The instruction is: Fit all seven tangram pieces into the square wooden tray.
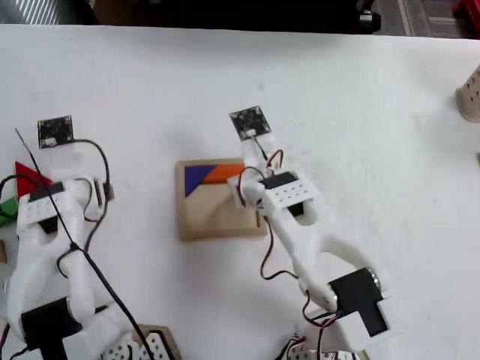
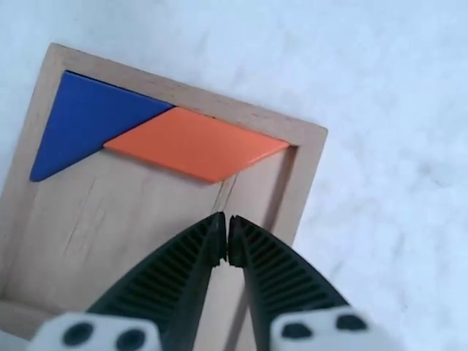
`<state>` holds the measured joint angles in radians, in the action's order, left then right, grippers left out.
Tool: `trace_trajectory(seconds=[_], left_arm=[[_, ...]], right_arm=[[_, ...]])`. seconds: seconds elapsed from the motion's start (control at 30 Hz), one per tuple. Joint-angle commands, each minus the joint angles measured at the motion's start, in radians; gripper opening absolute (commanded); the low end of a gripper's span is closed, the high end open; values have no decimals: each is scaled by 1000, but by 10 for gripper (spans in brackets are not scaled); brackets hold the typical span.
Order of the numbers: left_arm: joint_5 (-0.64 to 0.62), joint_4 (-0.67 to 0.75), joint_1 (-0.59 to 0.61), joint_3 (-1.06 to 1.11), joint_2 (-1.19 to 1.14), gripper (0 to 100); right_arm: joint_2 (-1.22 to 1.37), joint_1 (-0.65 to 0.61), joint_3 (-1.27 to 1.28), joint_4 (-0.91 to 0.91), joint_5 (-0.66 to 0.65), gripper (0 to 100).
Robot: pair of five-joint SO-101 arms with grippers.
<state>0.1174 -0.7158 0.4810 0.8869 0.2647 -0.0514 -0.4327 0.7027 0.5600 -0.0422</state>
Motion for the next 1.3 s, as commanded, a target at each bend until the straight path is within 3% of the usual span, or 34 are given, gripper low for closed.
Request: trace_trajectory(seconds=[0.0,0.87,0.97,1.17,1.27], left_arm=[[18,43,-21,3,54,230],[11,44,13,-3,54,234],[-34,69,25,-5,54,235],[-86,71,48,0,56,356],[-86,71,45,5,56,347]], right_arm=[[-41,13,-20,1,0,21],[-39,13,-17,1,0,21],[-39,12,-17,-10,0,21],[-35,15,6,-56,-2,21],[-59,44,8,-30,-2,21]])
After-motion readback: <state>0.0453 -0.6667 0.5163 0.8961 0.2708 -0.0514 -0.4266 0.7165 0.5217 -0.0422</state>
